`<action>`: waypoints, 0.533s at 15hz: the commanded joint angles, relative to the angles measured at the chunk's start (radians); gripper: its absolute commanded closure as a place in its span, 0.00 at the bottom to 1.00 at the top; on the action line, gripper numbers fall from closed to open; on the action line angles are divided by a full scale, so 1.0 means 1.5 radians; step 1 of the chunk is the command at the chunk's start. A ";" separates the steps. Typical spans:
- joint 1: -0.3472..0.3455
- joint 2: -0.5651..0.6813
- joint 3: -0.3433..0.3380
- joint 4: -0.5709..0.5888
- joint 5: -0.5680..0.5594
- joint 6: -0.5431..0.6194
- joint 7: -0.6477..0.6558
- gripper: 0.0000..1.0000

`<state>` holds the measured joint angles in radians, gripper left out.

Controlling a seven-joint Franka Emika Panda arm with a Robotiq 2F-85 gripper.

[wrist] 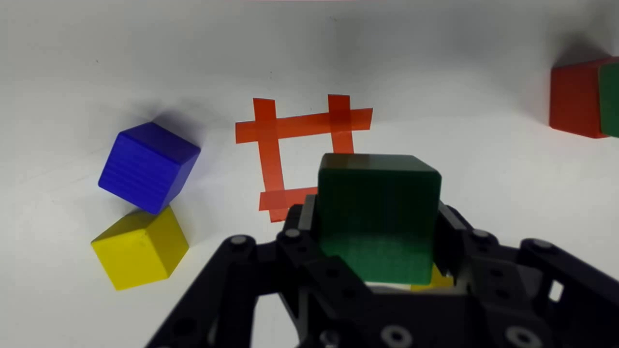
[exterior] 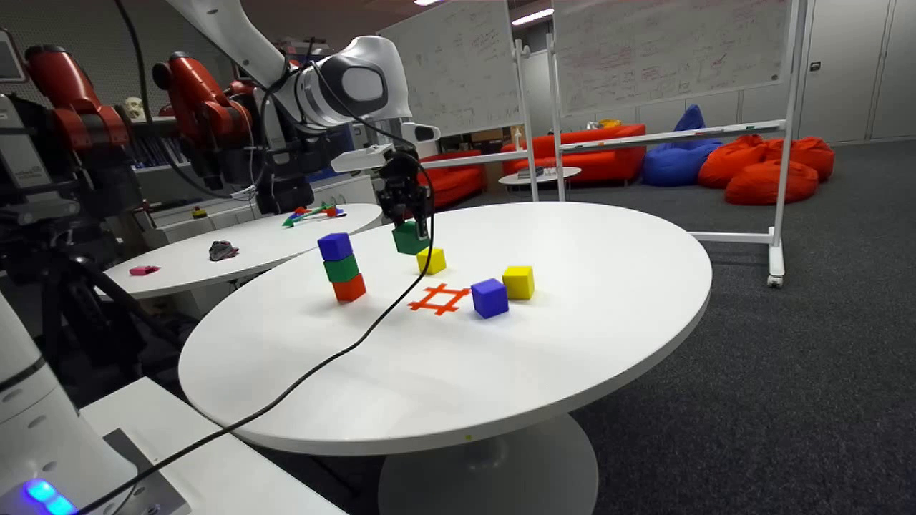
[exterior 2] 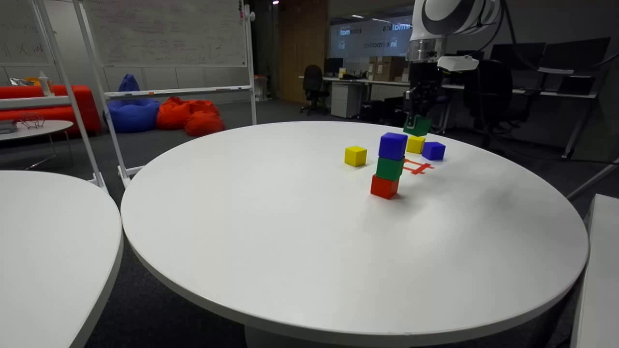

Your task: Unstack all the toy blocks then put the orange block in the marked zone

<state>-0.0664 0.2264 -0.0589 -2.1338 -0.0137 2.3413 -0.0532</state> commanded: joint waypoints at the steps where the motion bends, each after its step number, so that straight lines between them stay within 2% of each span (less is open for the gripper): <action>1: 0.001 0.001 0.002 0.006 -0.002 0.001 -0.002 0.69; 8: -0.001 0.009 0.004 0.048 0.004 -0.006 -0.010 0.69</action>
<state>-0.0637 0.2269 -0.0574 -2.1108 -0.0137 2.3413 -0.0532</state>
